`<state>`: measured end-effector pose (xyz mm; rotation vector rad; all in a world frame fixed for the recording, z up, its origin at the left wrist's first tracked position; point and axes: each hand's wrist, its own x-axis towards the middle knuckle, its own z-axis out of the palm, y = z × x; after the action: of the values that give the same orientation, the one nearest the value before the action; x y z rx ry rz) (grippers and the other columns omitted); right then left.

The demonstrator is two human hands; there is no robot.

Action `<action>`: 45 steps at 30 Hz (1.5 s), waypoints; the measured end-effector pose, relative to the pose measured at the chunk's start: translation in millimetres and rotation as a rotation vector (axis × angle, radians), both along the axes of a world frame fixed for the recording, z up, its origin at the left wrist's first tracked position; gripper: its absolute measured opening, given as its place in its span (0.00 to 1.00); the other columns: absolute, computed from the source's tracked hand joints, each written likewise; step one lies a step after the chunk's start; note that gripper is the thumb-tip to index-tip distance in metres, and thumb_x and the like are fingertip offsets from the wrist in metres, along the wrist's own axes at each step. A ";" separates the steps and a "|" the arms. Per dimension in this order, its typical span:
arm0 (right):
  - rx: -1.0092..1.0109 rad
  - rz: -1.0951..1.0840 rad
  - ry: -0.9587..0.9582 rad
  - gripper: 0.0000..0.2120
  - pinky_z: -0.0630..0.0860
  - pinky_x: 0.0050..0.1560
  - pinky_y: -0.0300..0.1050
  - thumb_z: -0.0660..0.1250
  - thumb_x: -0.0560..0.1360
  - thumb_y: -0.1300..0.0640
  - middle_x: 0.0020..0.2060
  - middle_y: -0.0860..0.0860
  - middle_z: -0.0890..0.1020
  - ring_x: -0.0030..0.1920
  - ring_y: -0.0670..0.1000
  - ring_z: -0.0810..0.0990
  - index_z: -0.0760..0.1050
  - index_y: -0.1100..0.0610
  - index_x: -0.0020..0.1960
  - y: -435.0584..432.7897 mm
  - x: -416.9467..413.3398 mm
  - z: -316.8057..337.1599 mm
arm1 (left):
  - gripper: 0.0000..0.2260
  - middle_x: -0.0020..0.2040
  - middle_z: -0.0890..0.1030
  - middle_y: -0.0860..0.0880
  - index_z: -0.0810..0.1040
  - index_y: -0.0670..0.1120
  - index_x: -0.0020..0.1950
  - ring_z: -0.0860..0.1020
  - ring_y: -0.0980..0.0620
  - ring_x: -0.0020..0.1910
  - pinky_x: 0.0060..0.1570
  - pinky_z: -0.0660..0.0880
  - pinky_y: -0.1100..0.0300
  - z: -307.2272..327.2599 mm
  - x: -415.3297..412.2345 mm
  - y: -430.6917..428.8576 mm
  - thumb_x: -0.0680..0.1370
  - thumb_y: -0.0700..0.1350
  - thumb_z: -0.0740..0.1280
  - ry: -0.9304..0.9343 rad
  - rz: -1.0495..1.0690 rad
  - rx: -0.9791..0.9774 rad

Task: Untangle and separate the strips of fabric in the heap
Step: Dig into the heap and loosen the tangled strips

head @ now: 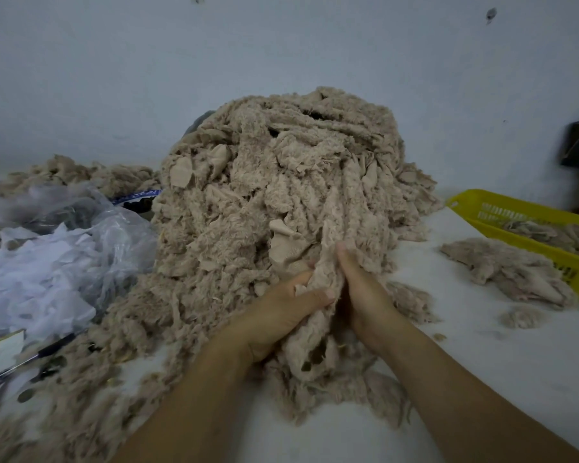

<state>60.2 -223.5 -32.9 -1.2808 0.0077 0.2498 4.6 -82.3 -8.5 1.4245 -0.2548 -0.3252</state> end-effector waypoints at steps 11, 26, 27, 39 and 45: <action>0.210 -0.173 0.091 0.22 0.73 0.66 0.56 0.63 0.80 0.44 0.61 0.54 0.81 0.61 0.55 0.79 0.74 0.57 0.68 -16.6 8.5 8.2 | 0.12 0.61 0.83 0.50 0.78 0.51 0.63 0.80 0.51 0.62 0.61 0.77 0.58 0.2 -1.8 4.1 0.80 0.43 0.68 -0.006 -0.184 0.224; 0.130 -0.582 -0.017 0.20 0.70 0.31 0.43 0.56 0.83 0.45 0.30 0.48 0.76 0.26 0.47 0.71 0.77 0.56 0.42 -25.0 11.5 6.5 | 0.17 0.56 0.83 0.42 0.78 0.42 0.67 0.84 0.43 0.53 0.49 0.81 0.45 5.5 20.6 38.3 0.82 0.47 0.60 0.183 0.412 -0.866; 0.119 -0.590 -0.015 0.20 0.70 0.31 0.43 0.56 0.83 0.45 0.30 0.48 0.76 0.26 0.47 0.71 0.77 0.56 0.42 -25.1 11.3 7.0 | 0.17 0.57 0.83 0.38 0.80 0.42 0.65 0.84 0.41 0.53 0.46 0.81 0.44 6.1 20.7 40.3 0.83 0.47 0.59 0.189 0.403 -0.915; -0.347 -0.631 -0.381 0.11 0.71 0.47 0.45 0.61 0.82 0.51 0.44 0.49 0.77 0.42 0.45 0.75 0.71 0.59 0.52 -23.2 4.0 8.2 | 0.15 0.28 0.72 0.50 0.72 0.47 0.35 0.71 0.54 0.26 0.35 0.70 0.59 2.3 32.6 33.6 0.81 0.49 0.62 0.040 0.737 -0.311; -0.546 -0.233 -0.763 0.12 0.71 0.34 0.33 0.62 0.81 0.62 0.35 0.40 0.71 0.34 0.34 0.74 0.71 0.48 0.43 -4.7 -22.8 19.8 | 0.14 0.42 0.83 0.55 0.79 0.57 0.52 0.81 0.54 0.35 0.38 0.78 0.54 -5.6 21.5 17.9 0.79 0.63 0.61 -0.218 0.611 0.321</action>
<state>37.4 -228.2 -13.0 -1.8341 -0.4499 -0.4841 26.1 -64.4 -14.1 1.7773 0.0692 0.3051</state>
